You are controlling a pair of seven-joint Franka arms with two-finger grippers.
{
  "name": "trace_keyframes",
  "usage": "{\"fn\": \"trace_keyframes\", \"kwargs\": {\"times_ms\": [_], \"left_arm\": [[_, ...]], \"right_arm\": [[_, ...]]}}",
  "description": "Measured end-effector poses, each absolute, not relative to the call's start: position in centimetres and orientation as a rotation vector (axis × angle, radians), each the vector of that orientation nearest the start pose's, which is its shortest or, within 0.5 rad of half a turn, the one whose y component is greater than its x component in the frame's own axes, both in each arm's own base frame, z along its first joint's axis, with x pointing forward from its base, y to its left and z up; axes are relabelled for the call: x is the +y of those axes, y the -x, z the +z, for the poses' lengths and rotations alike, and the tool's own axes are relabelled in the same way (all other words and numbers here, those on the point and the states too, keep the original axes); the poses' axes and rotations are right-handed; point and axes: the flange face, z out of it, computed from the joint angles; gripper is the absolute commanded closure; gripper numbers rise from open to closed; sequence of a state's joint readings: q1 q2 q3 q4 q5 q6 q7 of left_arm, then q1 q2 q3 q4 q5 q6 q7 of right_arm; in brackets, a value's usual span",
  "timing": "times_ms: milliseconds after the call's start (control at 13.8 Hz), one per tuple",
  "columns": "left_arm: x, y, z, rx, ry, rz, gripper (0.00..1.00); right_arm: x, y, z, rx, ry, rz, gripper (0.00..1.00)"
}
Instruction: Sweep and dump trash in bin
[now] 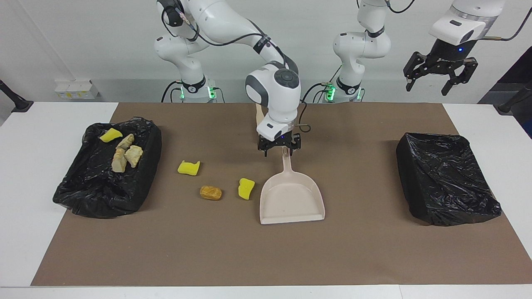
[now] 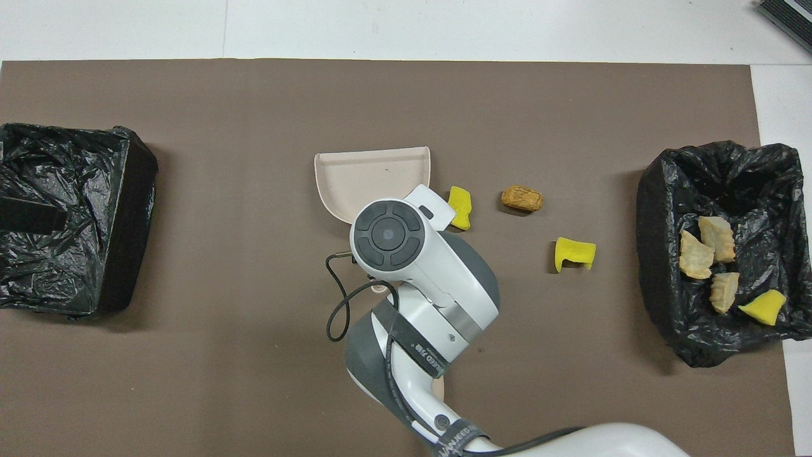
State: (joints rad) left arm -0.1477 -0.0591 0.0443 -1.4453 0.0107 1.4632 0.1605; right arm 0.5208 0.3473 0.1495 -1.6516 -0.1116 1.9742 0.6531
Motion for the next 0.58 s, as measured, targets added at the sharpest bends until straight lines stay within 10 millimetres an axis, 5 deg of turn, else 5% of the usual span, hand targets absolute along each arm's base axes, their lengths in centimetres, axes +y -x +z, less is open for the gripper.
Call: {"fn": "trace_keyframes", "kwargs": {"times_ms": [291, 581], "left_arm": [[-5.2, -51.9, 70.5, 0.409, 3.103, -0.113, 0.0], [-5.8, -51.8, 70.5, 0.427, 3.101, -0.109, 0.0]], "right_arm": [[33.8, -51.2, 46.1, -0.187, 3.212, 0.115, 0.0], [30.6, -48.7, 45.7, -0.156, 3.209, 0.21, 0.0]]}}
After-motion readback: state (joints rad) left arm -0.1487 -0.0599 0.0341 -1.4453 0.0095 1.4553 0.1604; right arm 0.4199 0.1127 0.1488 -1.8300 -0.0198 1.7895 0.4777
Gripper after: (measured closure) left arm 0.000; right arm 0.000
